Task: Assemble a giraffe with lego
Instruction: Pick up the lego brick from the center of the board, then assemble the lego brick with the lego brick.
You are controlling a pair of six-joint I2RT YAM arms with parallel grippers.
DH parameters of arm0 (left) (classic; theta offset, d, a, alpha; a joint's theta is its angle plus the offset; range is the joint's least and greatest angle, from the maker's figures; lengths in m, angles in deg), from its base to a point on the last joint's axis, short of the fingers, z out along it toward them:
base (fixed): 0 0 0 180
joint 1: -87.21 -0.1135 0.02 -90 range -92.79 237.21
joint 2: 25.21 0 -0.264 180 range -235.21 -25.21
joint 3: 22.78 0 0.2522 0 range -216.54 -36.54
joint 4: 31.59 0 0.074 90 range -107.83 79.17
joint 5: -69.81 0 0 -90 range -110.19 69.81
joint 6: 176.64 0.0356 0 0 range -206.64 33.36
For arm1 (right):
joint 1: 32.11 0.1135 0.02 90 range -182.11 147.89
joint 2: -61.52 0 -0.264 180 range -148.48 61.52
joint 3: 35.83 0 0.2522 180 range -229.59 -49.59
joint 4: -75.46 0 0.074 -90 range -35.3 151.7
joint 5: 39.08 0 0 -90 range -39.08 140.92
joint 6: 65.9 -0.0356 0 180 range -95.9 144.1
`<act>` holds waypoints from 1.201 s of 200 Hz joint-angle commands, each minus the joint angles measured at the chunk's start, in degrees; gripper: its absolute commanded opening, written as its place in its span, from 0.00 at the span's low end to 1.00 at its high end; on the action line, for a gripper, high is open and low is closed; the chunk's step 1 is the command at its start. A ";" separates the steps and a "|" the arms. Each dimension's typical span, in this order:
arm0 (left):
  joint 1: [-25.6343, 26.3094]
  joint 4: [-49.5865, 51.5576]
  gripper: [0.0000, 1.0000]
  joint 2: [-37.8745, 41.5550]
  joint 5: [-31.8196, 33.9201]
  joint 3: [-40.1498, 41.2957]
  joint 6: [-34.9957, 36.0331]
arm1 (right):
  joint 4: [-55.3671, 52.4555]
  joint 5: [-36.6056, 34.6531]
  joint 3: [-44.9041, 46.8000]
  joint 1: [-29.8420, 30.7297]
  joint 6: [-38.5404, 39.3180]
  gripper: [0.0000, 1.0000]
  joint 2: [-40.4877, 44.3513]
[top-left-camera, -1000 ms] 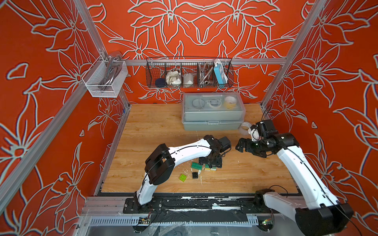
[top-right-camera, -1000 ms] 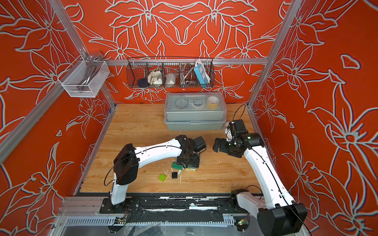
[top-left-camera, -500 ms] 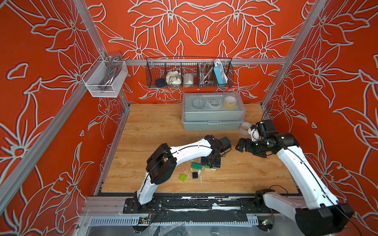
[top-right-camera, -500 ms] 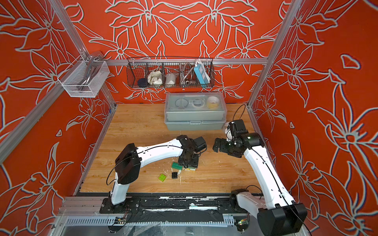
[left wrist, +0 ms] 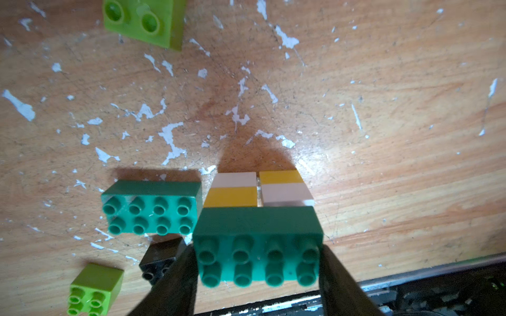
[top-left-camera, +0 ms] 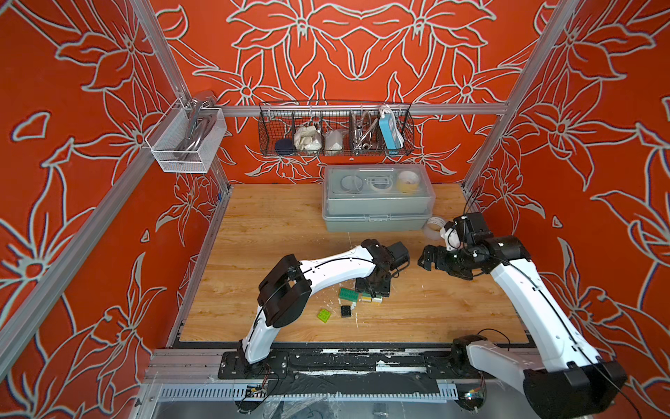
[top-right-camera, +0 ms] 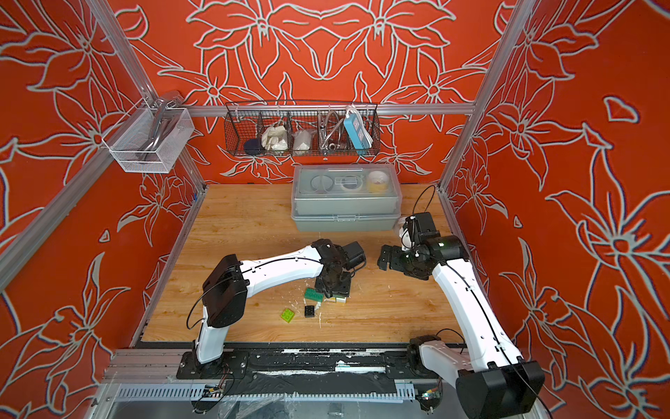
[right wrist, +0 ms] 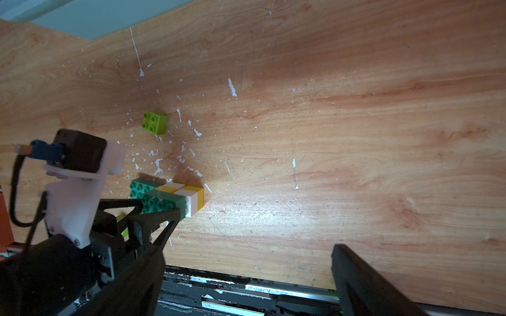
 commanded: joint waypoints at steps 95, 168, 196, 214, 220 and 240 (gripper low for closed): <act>-1.09 0.18 0.53 2.78 0.14 3.02 -0.33 | -0.70 -0.48 -0.07 -0.25 0.60 1.00 0.67; -1.27 0.29 0.53 0.65 -0.88 1.80 0.00 | -0.68 -0.68 -0.20 -0.21 0.55 1.00 0.52; -1.26 1.78 0.53 -0.72 -0.80 1.08 0.37 | -0.76 -0.85 -0.21 -0.26 0.53 1.00 0.56; -1.27 1.98 0.53 -1.18 -0.54 0.86 0.51 | -0.64 -0.85 -0.24 -0.21 0.59 1.00 0.51; -1.27 2.21 0.53 -1.37 -0.37 0.65 0.55 | -0.65 -0.90 -0.14 -0.20 0.60 1.00 0.56; -1.27 2.54 0.53 -1.84 0.08 0.22 0.64 | -0.70 -0.86 -0.13 -0.19 0.69 1.00 0.43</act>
